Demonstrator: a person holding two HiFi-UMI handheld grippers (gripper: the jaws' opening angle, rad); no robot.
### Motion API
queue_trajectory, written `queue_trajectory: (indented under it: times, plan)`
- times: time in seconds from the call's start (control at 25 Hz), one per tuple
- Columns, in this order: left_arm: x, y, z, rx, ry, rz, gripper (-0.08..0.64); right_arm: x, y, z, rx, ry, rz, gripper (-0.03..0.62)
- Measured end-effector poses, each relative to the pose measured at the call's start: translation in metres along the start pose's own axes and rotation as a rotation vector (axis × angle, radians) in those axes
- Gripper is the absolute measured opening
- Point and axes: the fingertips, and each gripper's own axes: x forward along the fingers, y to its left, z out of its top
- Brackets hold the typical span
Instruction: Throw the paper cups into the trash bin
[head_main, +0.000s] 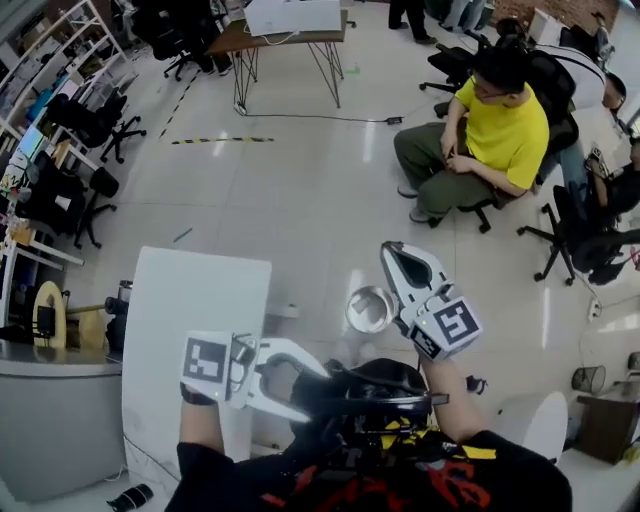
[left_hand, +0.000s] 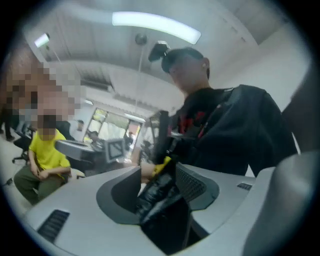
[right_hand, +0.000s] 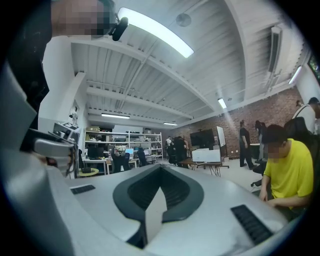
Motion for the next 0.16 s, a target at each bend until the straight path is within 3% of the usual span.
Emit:
queue_trajectory:
  times: [0.08, 0.16]
  plan:
    - [0.028, -0.02, -0.015, -0.057, 0.151, -0.097, 0.258, -0.001, -0.014, -0.002, 0.0, 0.0, -0.008, 0.002]
    - [0.057, -0.03, -0.024, -0.074, 0.243, -0.195, 0.25, -0.004, -0.029, -0.006, 0.001, 0.002, -0.021, 0.002]
